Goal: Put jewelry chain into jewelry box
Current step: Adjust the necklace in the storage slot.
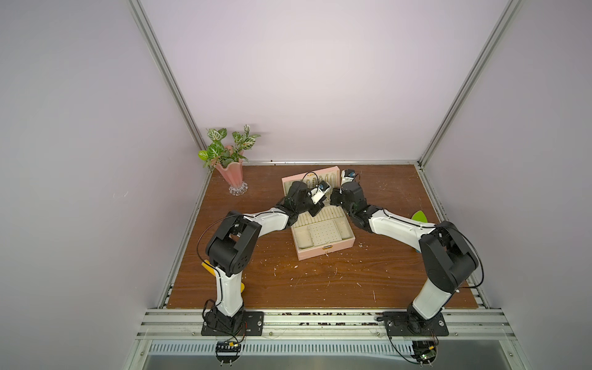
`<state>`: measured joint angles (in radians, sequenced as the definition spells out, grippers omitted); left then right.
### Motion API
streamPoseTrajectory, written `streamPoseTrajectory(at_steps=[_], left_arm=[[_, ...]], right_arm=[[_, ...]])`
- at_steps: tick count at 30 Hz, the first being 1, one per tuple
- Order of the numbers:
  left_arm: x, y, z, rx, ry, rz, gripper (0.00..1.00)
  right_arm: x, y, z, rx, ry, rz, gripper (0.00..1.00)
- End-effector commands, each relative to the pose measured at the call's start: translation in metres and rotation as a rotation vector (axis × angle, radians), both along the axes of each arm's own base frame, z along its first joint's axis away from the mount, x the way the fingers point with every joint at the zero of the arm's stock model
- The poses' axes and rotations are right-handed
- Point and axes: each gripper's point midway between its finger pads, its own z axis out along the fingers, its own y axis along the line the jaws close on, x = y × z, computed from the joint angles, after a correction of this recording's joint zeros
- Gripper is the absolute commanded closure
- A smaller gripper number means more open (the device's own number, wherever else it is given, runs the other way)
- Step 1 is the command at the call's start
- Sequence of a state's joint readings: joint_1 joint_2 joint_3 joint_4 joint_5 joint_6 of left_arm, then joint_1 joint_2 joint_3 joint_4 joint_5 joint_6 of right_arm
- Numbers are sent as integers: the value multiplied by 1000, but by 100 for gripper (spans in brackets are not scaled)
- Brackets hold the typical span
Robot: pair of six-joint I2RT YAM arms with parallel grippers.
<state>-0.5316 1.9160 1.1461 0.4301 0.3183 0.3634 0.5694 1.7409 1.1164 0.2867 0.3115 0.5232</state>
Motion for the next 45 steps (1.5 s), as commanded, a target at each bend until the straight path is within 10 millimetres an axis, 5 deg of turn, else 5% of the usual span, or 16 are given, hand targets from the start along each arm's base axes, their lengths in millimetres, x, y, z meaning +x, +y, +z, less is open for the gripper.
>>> streamPoseTrajectory(at_steps=[1,29,39,45], left_arm=[[8,-3,11,-34,-29,-3,99],[1,-8,14,-56,-27,-41,99],[1,-9,14,-61,-25,-42,99],[3,-8,13,-63,-23,-35,99]], right_arm=[[11,-4,11,-27,-33,-54,86],[13,-18,-27,-65,95,-134,75],[5,6,-7,55,80,-11,99],[-2,-8,13,48,28,-48,100]])
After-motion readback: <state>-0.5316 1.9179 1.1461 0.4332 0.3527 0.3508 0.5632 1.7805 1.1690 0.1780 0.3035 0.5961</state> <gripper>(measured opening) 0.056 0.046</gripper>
